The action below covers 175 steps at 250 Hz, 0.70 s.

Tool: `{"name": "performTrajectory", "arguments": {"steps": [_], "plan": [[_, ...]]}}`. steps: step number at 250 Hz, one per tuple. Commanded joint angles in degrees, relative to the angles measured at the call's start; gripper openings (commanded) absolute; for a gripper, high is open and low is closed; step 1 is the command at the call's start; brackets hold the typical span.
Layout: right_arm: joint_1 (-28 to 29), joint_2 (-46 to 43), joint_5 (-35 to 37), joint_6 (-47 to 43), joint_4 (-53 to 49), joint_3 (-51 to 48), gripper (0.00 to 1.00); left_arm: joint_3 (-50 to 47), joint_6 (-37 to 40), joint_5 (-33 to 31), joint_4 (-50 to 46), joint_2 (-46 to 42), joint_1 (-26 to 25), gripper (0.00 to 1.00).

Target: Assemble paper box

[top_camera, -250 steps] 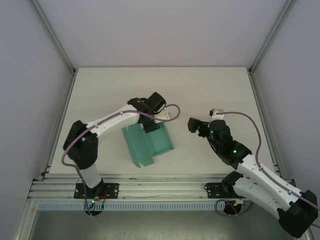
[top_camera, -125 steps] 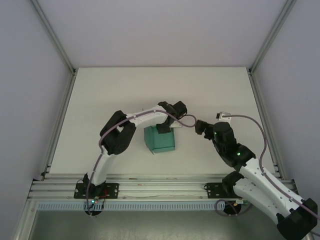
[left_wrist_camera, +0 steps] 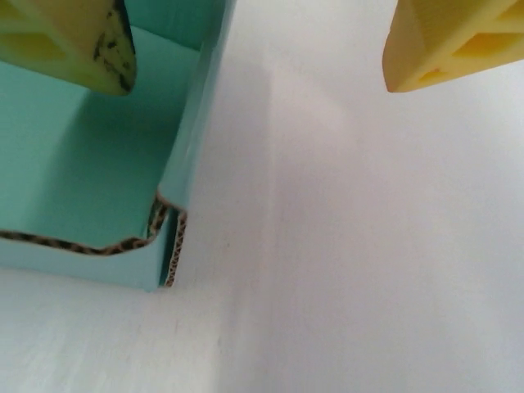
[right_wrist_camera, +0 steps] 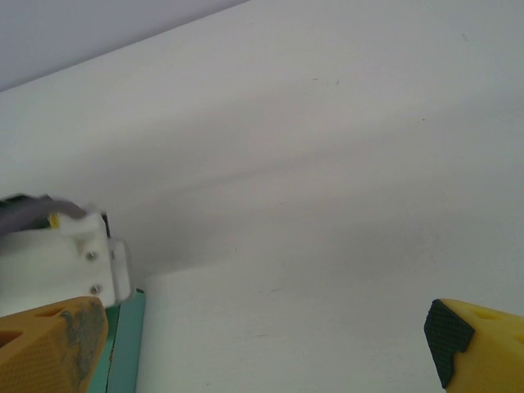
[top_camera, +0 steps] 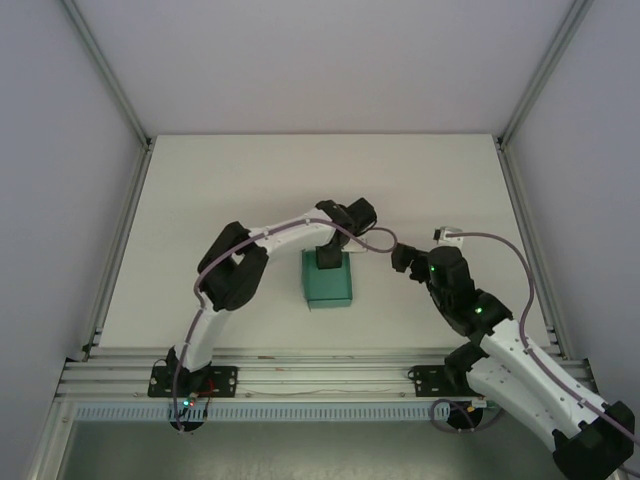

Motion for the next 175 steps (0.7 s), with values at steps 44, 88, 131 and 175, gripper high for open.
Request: {"name": "performTrajectory", "arguments": {"steps": [44,88,131,175], "plan": [[-0.26,-1.26,-4.73,-3.58,-1.09,0.32,1.00,1.09,-0.52,4.04,4.53,-8.68,0.04,1.00],[-0.28,2.98,-13.55,-14.26,2.74,1.74,1.00,-1.89,-11.81,6.12,15.96,-18.02,3.69,1.00],[-0.14,18.46,-36.76,-38.17,5.65,8.51,1.00,-9.63,-36.33,3.51,25.85,-30.57,10.73,1.00],[1.01,42.47,-42.54,-56.14,-0.23,24.48,0.94,-27.80,-55.40,7.02,30.29,-43.74,23.87,1.00]]}}
